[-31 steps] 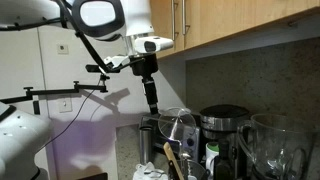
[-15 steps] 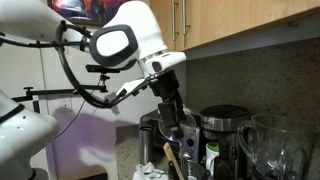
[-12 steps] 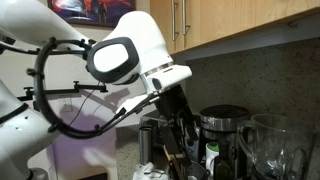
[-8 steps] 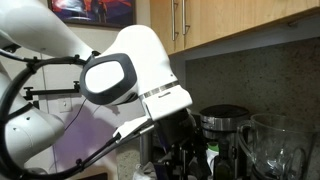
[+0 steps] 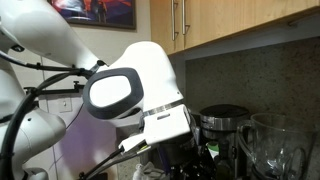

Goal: Cover the blender

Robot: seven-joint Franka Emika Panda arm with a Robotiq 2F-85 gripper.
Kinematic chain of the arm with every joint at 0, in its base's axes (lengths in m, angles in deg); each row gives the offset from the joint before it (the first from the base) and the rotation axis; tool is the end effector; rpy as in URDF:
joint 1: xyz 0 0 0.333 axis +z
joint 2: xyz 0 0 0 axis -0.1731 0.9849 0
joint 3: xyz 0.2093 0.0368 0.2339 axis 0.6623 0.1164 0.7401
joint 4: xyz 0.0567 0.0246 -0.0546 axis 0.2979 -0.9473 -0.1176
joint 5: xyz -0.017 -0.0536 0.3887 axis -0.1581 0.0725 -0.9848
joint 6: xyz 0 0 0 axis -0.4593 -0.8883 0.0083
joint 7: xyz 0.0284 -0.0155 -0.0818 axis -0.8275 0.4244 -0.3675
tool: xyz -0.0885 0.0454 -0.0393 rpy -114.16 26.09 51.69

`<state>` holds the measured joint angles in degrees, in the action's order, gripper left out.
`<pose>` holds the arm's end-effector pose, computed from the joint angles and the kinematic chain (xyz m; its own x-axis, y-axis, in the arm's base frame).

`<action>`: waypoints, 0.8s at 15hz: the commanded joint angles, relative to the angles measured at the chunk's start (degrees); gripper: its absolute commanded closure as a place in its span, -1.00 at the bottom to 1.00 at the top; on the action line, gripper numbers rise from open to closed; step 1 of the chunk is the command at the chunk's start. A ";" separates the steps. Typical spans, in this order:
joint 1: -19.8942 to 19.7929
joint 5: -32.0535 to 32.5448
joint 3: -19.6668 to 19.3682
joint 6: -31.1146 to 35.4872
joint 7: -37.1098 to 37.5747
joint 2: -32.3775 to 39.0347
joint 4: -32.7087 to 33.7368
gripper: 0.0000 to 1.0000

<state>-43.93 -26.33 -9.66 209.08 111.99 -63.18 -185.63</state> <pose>0.3620 -0.2307 0.4015 0.3251 -0.8607 0.3918 -0.9210 -0.3822 -0.0753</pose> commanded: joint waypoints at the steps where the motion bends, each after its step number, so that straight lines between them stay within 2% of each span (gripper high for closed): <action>1: -0.47 2.08 1.12 0.35 7.69 -0.60 -0.51 -1.00; 6: -2.04 5.63 3.22 0.63 29.34 2.57 0.57 -1.00; 12: -2.45 12.84 2.07 -0.95 53.14 7.86 2.18 -1.00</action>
<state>-45.67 -17.03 -7.56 209.06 155.19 -58.62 -185.43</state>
